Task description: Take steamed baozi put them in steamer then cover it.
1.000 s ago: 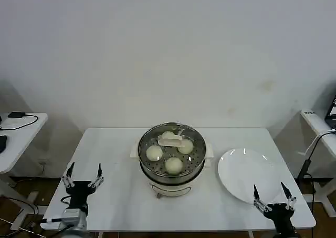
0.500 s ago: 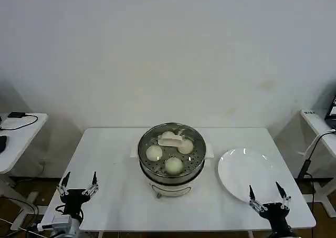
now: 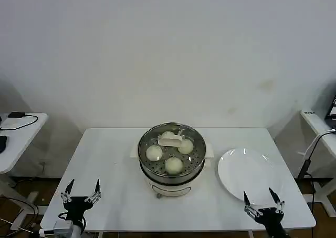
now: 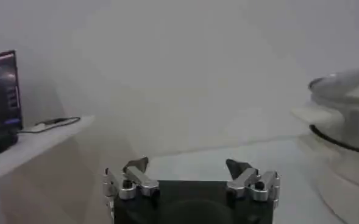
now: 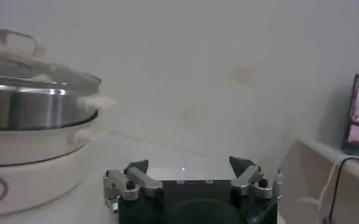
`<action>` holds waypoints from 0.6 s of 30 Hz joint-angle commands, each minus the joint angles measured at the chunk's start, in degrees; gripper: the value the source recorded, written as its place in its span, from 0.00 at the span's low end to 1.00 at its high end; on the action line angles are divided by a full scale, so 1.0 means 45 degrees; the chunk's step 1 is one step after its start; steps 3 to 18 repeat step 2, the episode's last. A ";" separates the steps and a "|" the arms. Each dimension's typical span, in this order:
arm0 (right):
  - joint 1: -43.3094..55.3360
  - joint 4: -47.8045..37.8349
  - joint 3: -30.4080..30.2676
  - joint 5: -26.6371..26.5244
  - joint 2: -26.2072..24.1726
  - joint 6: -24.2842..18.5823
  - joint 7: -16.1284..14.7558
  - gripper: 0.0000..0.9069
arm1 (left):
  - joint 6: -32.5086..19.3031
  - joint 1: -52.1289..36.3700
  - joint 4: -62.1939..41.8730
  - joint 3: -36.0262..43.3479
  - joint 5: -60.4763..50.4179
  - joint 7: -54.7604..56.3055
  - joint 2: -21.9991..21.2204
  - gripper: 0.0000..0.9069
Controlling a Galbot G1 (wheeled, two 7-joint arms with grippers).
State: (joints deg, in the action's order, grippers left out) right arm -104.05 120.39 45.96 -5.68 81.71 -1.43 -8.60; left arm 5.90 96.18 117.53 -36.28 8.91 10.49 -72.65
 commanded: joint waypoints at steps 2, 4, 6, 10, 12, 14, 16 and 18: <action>-0.0533 0.0364 -0.0171 -0.1741 -0.0928 0.1467 0.0341 1.00 | 0.0045 0.0294 -0.0004 -0.0044 0.0072 -0.0114 -0.0073 1.00; -0.0533 0.0364 -0.0171 -0.1741 -0.0928 0.1467 0.0341 1.00 | 0.0045 0.0294 -0.0004 -0.0044 0.0072 -0.0114 -0.0073 1.00; -0.0533 0.0364 -0.0171 -0.1741 -0.0928 0.1467 0.0341 1.00 | 0.0045 0.0294 -0.0004 -0.0044 0.0072 -0.0114 -0.0073 1.00; -0.0533 0.0364 -0.0171 -0.1741 -0.0928 0.1467 0.0341 1.00 | 0.0045 0.0294 -0.0004 -0.0044 0.0072 -0.0114 -0.0073 1.00; -0.0533 0.0364 -0.0171 -0.1741 -0.0928 0.1467 0.0341 1.00 | 0.0045 0.0294 -0.0004 -0.0044 0.0072 -0.0114 -0.0073 1.00; -0.0533 0.0364 -0.0171 -0.1741 -0.0928 0.1467 0.0341 1.00 | 0.0045 0.0294 -0.0004 -0.0044 0.0072 -0.0114 -0.0073 1.00; -0.0533 0.0364 -0.0171 -0.1741 -0.0928 0.1467 0.0341 1.00 | 0.0045 0.0294 -0.0004 -0.0044 0.0072 -0.0114 -0.0073 1.00; -0.0533 0.0364 -0.0171 -0.1741 -0.0928 0.1467 0.0341 1.00 | 0.0045 0.0294 -0.0004 -0.0044 0.0072 -0.0114 -0.0073 1.00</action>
